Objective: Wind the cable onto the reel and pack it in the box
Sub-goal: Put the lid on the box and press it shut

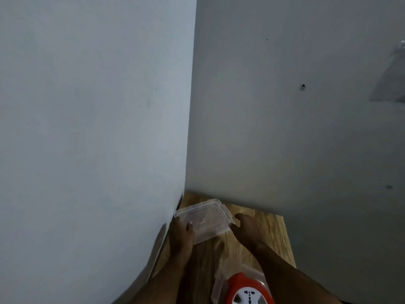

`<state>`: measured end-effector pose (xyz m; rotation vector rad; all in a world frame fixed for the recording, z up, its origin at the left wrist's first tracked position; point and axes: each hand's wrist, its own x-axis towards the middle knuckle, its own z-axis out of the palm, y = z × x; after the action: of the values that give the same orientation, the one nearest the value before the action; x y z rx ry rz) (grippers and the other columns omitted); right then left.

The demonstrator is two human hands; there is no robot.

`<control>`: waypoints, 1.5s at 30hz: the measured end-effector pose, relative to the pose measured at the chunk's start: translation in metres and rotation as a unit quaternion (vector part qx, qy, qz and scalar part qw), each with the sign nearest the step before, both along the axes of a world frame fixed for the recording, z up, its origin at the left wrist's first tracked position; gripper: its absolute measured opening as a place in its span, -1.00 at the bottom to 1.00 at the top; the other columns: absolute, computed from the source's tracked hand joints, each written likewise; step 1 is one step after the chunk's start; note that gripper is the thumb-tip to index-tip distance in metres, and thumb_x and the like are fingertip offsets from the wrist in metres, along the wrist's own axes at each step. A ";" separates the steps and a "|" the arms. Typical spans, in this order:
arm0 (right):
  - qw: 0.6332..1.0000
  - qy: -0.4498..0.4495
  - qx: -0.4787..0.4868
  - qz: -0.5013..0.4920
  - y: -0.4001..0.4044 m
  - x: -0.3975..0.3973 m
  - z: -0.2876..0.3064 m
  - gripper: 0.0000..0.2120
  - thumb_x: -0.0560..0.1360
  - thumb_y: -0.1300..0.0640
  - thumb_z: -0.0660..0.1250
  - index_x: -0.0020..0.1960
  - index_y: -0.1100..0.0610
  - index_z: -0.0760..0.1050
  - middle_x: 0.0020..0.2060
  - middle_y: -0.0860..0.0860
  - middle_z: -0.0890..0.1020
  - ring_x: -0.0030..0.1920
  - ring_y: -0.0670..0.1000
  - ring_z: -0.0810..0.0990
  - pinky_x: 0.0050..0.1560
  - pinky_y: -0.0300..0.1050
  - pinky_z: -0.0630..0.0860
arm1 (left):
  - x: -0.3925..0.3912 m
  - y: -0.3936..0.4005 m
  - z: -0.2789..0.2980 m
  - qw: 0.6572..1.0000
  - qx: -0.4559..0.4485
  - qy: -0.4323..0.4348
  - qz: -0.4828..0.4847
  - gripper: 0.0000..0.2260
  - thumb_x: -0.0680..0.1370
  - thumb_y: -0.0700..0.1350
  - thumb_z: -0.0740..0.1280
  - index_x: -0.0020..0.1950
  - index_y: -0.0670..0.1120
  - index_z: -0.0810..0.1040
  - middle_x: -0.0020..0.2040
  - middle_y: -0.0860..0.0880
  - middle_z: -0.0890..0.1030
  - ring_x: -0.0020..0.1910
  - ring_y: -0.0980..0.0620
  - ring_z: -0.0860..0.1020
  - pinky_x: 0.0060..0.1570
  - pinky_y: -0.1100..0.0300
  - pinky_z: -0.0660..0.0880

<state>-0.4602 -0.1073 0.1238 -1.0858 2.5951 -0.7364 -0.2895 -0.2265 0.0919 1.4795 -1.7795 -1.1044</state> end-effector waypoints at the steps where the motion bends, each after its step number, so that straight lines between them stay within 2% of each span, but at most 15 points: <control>1: 1.000 -0.008 -0.002 -0.002 -0.007 -0.004 -0.003 -0.65 0.57 0.07 0.39 0.28 0.23 0.57 0.23 0.14 0.64 0.23 0.12 0.60 0.17 -0.08 0.49 | -0.002 -0.005 -0.004 1.000 0.009 -0.002 0.007 -0.51 0.65 -0.11 0.38 0.51 -0.30 0.40 0.45 -0.28 0.50 0.45 -0.23 0.47 0.42 0.00 0.40; 7: 1.000 -0.029 0.002 -0.007 -0.054 -0.037 -0.031 -0.64 0.55 0.11 0.41 0.27 0.27 0.57 0.22 0.18 0.64 0.23 0.19 0.60 0.14 -0.07 0.49 | -0.026 -0.037 -0.034 0.998 0.045 -0.027 0.041 -0.52 0.62 -0.13 0.41 0.48 -0.31 0.43 0.41 -0.31 0.51 0.42 -0.26 0.48 0.38 -0.05 0.46; 11: 0.998 -0.052 -0.016 -0.020 -0.079 -0.054 -0.048 -0.75 0.55 0.15 0.38 0.13 0.30 0.61 0.08 0.23 0.69 0.12 0.26 0.64 0.08 0.06 0.57 | -0.039 -0.050 -0.049 0.995 0.062 -0.039 0.069 -0.53 0.62 -0.15 0.40 0.45 -0.33 0.42 0.40 -0.31 0.50 0.40 -0.27 0.48 0.34 -0.06 0.45; 13: 0.998 -0.055 -0.008 -0.013 -0.088 -0.060 -0.058 -0.76 0.57 0.13 0.36 0.09 0.30 0.62 0.05 0.23 0.69 0.09 0.26 0.64 0.06 0.06 0.56 | -0.044 -0.052 -0.056 0.994 0.062 -0.049 0.079 -0.53 0.62 -0.15 0.40 0.47 -0.31 0.41 0.41 -0.29 0.50 0.41 -0.26 0.48 0.34 -0.06 0.45; 22: 0.997 -0.051 0.043 -0.024 -0.106 -0.059 -0.073 -0.69 0.58 0.05 0.33 0.18 0.26 0.57 0.11 0.23 0.65 0.18 0.27 0.59 0.16 0.07 0.51 | -0.056 -0.049 -0.067 0.991 0.047 -0.065 0.105 -0.48 0.60 -0.18 0.41 0.51 -0.31 0.38 0.46 -0.30 0.47 0.44 -0.27 0.45 0.42 -0.09 0.39; 28: 0.998 -0.052 0.018 -0.028 -0.108 -0.054 -0.069 -0.75 0.58 0.11 0.34 0.14 0.26 0.58 0.10 0.22 0.67 0.16 0.26 0.61 0.25 0.10 0.47 | -0.060 -0.055 -0.058 0.989 0.074 -0.058 0.112 -0.42 0.59 -0.10 0.44 0.53 -0.29 0.36 0.47 -0.29 0.46 0.44 -0.27 0.45 0.38 -0.13 0.44; 33: 0.997 -0.056 -0.008 -0.045 -0.092 -0.054 -0.055 -0.73 0.52 0.18 0.37 0.17 0.29 0.59 0.10 0.23 0.67 0.16 0.26 0.61 0.22 0.09 0.48 | -0.058 -0.057 -0.046 0.995 0.046 -0.023 0.089 -0.43 0.59 -0.14 0.44 0.55 -0.26 0.35 0.47 -0.27 0.46 0.45 -0.26 0.44 0.40 -0.13 0.46; 37: 0.996 -0.058 -0.034 -0.060 -0.070 -0.056 -0.033 -0.71 0.51 0.23 0.36 0.18 0.35 0.58 0.10 0.26 0.66 0.17 0.29 0.61 0.21 0.16 0.51 | -0.061 -0.049 -0.020 0.998 0.029 0.003 0.060 -0.45 0.61 -0.15 0.42 0.56 -0.26 0.34 0.48 -0.28 0.47 0.46 -0.27 0.46 0.41 -0.16 0.46; 40: 0.995 -0.042 -0.054 -0.072 -0.046 -0.052 -0.009 -0.67 0.52 0.21 0.37 0.23 0.36 0.56 0.14 0.26 0.66 0.19 0.27 0.62 0.21 0.16 0.54 | -0.061 -0.037 0.007 0.999 0.013 0.023 0.041 -0.52 0.61 -0.18 0.41 0.49 -0.30 0.42 0.42 -0.28 0.53 0.41 -0.26 0.51 0.39 -0.07 0.48; 45: 0.991 -0.018 -0.092 -0.098 0.006 -0.042 0.028 -0.67 0.49 0.28 0.39 0.24 0.34 0.57 0.13 0.27 0.66 0.15 0.29 0.63 0.13 0.09 0.57 | -0.055 -0.005 0.045 0.999 -0.027 0.044 0.001 -0.52 0.61 -0.25 0.38 0.52 -0.27 0.41 0.46 -0.26 0.50 0.47 -0.24 0.45 0.49 -0.02 0.36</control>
<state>-0.5019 -0.1013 0.1520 -0.8615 2.6706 -1.0491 -0.3445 -0.2319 0.1364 1.3805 -1.7338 -1.0942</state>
